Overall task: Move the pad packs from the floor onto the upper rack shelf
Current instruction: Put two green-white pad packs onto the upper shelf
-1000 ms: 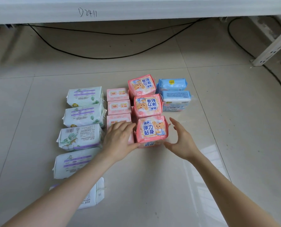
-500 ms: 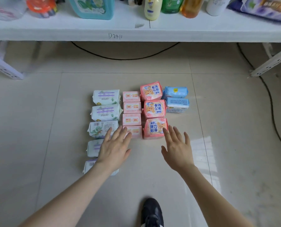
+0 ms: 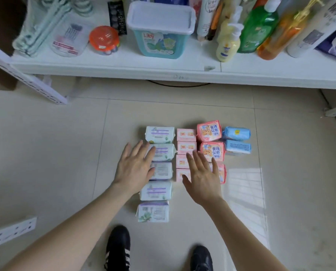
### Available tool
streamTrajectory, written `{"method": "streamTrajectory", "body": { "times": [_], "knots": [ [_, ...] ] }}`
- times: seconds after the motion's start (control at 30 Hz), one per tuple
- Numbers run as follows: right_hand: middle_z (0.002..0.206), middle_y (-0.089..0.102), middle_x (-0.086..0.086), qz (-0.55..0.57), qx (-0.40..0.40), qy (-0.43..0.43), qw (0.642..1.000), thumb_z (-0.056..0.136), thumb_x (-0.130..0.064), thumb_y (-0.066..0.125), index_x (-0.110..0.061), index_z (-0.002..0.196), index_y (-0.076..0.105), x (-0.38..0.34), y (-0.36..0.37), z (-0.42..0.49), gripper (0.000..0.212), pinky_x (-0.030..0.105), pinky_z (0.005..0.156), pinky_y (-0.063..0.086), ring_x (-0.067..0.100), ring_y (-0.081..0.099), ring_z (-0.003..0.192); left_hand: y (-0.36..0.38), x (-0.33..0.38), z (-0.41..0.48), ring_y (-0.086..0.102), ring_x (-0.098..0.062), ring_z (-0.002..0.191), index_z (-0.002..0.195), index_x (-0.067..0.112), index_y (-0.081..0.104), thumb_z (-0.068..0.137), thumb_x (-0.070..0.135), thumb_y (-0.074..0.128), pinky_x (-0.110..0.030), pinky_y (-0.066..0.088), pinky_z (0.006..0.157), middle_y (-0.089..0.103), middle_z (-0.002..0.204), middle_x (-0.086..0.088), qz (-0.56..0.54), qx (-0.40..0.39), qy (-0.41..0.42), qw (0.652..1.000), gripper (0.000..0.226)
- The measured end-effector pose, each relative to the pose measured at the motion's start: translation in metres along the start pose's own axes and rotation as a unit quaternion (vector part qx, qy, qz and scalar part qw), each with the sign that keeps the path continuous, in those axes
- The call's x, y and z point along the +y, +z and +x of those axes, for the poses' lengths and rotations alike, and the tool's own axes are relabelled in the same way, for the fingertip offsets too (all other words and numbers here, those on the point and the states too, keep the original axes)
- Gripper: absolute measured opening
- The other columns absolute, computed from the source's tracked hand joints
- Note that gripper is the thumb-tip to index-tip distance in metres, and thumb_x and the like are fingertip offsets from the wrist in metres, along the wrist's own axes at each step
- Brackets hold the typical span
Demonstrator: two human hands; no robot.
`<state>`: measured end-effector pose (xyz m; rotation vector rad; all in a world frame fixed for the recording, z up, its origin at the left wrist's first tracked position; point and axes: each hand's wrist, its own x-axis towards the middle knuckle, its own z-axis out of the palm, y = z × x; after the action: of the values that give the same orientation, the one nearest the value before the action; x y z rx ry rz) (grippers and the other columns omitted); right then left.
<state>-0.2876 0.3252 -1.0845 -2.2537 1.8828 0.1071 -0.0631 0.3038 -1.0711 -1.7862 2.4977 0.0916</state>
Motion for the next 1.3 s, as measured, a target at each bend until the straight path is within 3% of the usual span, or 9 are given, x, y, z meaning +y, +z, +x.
{"method": "streamTrajectory", "body": {
  "times": [0.07,0.2,0.37,0.53,0.63,0.77,0.87,1.1,1.3],
  "knots": [
    [0.138,0.055,0.011,0.008,-0.002,0.016,1.000,0.088,-0.048,0.037,-0.011,0.135,0.054,-0.015,0.005,0.018,0.063,0.056,0.105,0.035,0.029,0.050,0.130,0.004,-0.027,0.012,0.058,-0.031,0.121,0.125,0.010,0.061,0.068,0.041,0.081,-0.055,0.043,0.101,0.063,0.128,-0.013,-0.006,0.000,0.004,1.000,0.068],
    [0.145,0.048,0.009,0.033,-0.020,0.032,0.999,0.085,-0.048,0.061,-0.013,0.143,0.043,-0.033,0.034,0.049,0.070,0.057,0.109,0.032,0.028,0.043,0.135,0.027,-0.072,0.040,0.058,-0.030,0.121,0.126,0.011,0.061,0.069,0.041,0.081,-0.055,0.043,0.101,0.063,0.127,-0.012,-0.012,0.007,0.011,1.000,0.067],
    [0.149,0.042,0.003,0.053,-0.037,0.043,0.997,0.084,-0.049,0.060,-0.017,0.146,0.038,-0.039,0.083,0.087,0.073,0.051,0.110,0.029,0.024,0.040,0.138,0.087,-0.098,0.067,0.051,-0.028,0.130,0.134,0.013,0.054,0.079,0.047,0.071,-0.053,0.036,0.107,0.057,0.136,-0.009,-0.051,-0.016,0.010,0.999,0.067],
    [0.132,0.060,0.005,0.082,-0.033,0.044,0.995,0.071,-0.057,0.058,-0.014,0.136,0.050,-0.035,0.139,0.109,0.078,0.047,0.095,0.048,0.028,0.061,0.115,0.150,-0.109,0.093,0.027,-0.021,0.145,0.149,0.022,0.031,0.090,0.056,0.052,-0.046,0.017,0.119,0.033,0.156,0.000,-0.118,-0.061,-0.002,0.991,0.072],
    [0.126,0.061,0.000,0.091,-0.030,0.043,0.995,0.067,-0.061,0.055,-0.018,0.137,0.049,-0.030,0.161,0.117,0.082,0.046,0.095,0.047,0.026,0.061,0.110,0.178,-0.116,0.113,0.032,-0.020,0.142,0.149,0.022,0.031,0.084,0.062,0.052,-0.040,0.027,0.116,0.034,0.155,0.002,-0.210,-0.069,-0.002,0.975,0.079],
    [0.141,0.048,-0.004,0.120,-0.059,0.026,0.991,0.065,-0.062,0.058,-0.024,0.142,0.041,-0.022,0.178,0.124,0.088,0.042,0.105,0.038,0.023,0.050,0.123,0.202,-0.120,0.136,0.031,-0.014,0.140,0.151,0.032,0.023,0.080,0.052,0.071,-0.030,0.029,0.113,0.031,0.155,0.010,-0.324,-0.125,-0.019,0.938,0.088],
    [0.145,0.042,-0.007,0.140,-0.069,0.009,0.988,0.066,-0.059,0.064,-0.026,0.142,0.041,-0.017,0.185,0.129,0.085,0.039,0.105,0.037,0.020,0.048,0.126,0.218,-0.121,0.147,0.031,-0.012,0.140,0.151,0.035,0.023,0.076,0.054,0.074,-0.033,0.029,0.114,0.032,0.155,0.012,-0.331,-0.150,0.001,0.932,0.093],
    [0.142,0.045,-0.009,0.181,-0.075,-0.004,0.981,0.063,-0.051,0.073,-0.023,0.140,0.044,-0.011,0.192,0.140,0.087,0.033,0.105,0.034,0.017,0.047,0.125,0.234,-0.120,0.163,0.040,-0.011,0.133,0.147,0.031,0.034,0.074,0.044,0.079,-0.034,0.035,0.110,0.042,0.148,0.012,-0.347,-0.129,0.016,0.929,0.087],
    [0.144,0.042,-0.009,0.170,-0.080,-0.023,0.982,0.064,-0.045,0.074,-0.023,0.143,0.041,-0.014,0.191,0.144,0.088,0.035,0.108,0.031,0.018,0.044,0.127,0.233,-0.113,0.175,0.049,-0.012,0.115,0.139,0.029,0.041,0.067,0.036,0.084,-0.032,0.042,0.097,0.052,0.132,0.011,-0.348,-0.119,0.007,0.930,0.084]
  ]
}}
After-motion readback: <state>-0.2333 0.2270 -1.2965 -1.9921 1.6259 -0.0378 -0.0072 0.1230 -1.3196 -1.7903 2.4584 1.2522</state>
